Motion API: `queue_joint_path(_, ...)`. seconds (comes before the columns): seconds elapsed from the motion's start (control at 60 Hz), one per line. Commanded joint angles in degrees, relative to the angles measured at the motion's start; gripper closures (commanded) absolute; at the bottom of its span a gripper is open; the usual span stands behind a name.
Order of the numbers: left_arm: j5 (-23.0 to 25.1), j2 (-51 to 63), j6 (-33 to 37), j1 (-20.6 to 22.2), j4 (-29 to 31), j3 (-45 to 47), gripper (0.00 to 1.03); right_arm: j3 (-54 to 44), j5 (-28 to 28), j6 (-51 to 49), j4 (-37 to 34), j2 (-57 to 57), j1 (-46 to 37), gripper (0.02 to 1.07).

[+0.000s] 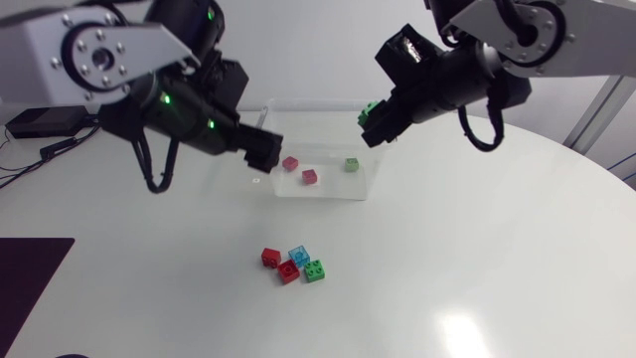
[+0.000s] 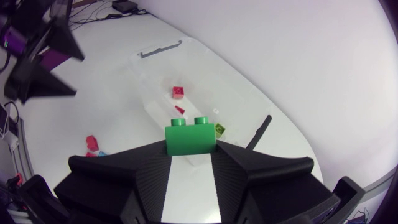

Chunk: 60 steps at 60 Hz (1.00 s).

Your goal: Place the duplo bricks in the container

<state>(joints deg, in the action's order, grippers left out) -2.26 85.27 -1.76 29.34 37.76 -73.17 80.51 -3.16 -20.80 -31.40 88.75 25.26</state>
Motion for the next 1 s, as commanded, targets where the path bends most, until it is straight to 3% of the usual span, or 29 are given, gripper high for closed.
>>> queue_joint_path(0.0, -0.5, 1.3, -1.6, 0.5, 1.4, 7.4, 0.05, 4.4, 0.3, 1.6, 1.1, 4.8, -1.2, 0.83)
queue_joint_path(0.35, 0.8, 8.7, -4.6, 3.4, -4.7, 15.5, 0.05, 17.7, 0.4, 4.2, 5.1, 22.1, -5.2, 0.81)
queue_joint_path(0.4, 1.4, 9.8, -5.0, 3.9, -4.7, 14.9, 0.05, 19.8, 0.5, 4.4, 5.0, 24.6, -5.8, 0.64)
queue_joint_path(0.483, 1.4, 11.2, -5.6, 4.5, -5.0, 14.0, 0.05, 22.2, 1.0, 4.8, 3.7, 26.6, -6.2, 0.25)
queue_joint_path(0.533, 1.4, 12.3, -6.2, 4.5, -5.0, 13.6, 0.05, 21.4, 0.9, 5.0, 3.4, 25.9, -6.2, 0.11)
queue_joint_path(0.983, -0.7, 19.7, -7.6, 4.6, -10.1, 11.3, 0.14, -15.1, 0.9, 3.4, 5.6, -4.6, 2.6, 0.1)
